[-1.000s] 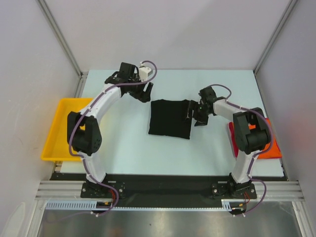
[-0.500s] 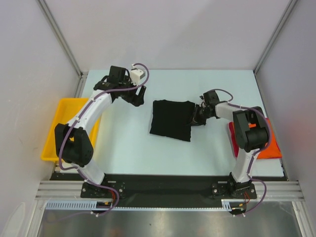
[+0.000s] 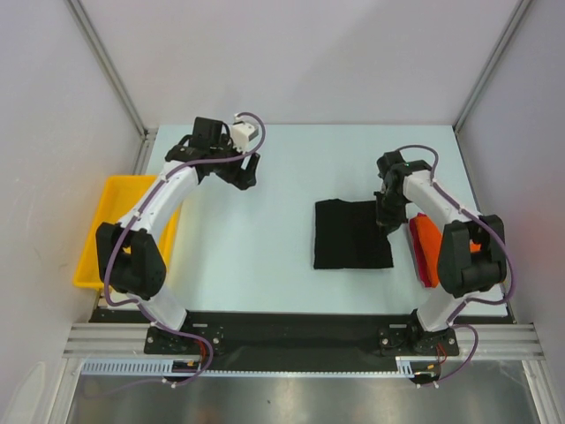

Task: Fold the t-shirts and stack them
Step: Neatly place the folded tshirt to the corner

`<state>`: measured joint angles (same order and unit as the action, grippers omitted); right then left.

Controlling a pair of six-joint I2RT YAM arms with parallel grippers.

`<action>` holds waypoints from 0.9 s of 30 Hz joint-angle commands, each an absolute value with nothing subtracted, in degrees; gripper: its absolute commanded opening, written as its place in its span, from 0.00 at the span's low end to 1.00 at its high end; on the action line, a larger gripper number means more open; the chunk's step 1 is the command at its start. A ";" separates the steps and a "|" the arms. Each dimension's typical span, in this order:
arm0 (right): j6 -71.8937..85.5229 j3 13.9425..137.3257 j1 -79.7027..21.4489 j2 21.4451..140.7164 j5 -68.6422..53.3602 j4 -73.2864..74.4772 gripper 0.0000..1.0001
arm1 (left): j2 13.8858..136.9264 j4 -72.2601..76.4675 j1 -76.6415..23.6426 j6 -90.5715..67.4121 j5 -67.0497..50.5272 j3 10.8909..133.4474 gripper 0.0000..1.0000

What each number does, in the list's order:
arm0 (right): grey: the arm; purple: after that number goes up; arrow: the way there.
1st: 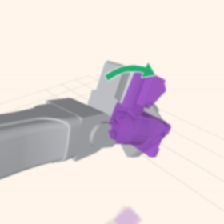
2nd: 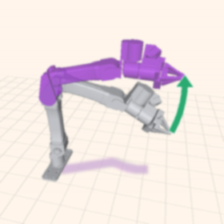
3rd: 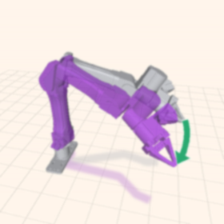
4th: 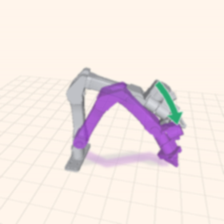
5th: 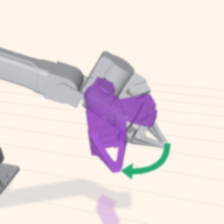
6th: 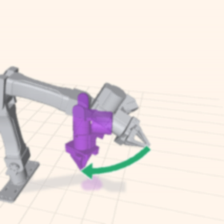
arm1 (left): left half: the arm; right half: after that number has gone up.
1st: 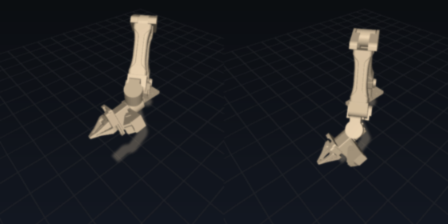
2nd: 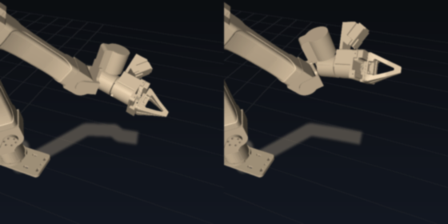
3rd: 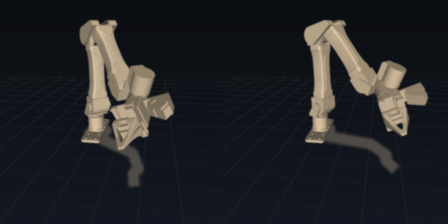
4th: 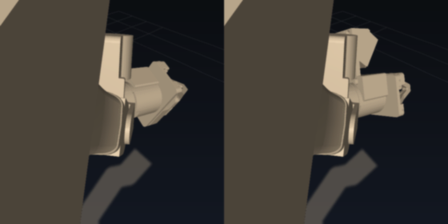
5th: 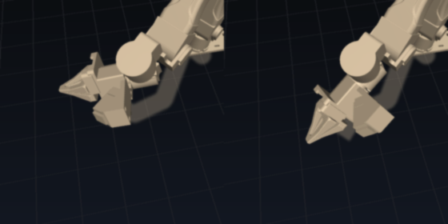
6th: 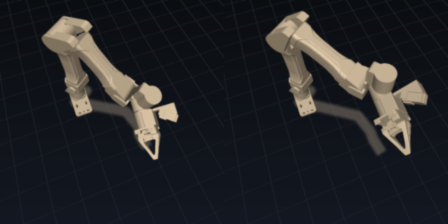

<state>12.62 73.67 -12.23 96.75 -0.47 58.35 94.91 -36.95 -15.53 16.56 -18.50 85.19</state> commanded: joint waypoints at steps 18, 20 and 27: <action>-7.02 73.32 -7.91 77.28 15.37 68.29 0.00 | 92.55 -35.77 -13.01 17.84 -20.74 91.40 0.81; -8.69 68.22 -8.00 74.20 15.83 68.38 0.00 | 92.98 -36.03 -12.66 17.67 -21.00 91.93 0.81; -12.82 64.07 -7.12 61.27 20.55 71.37 0.00 | 95.79 -36.21 -12.04 17.58 -22.15 95.09 0.81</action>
<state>-8.19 62.67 -7.92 65.71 15.33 69.52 94.89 -36.95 -12.60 16.62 -19.97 91.92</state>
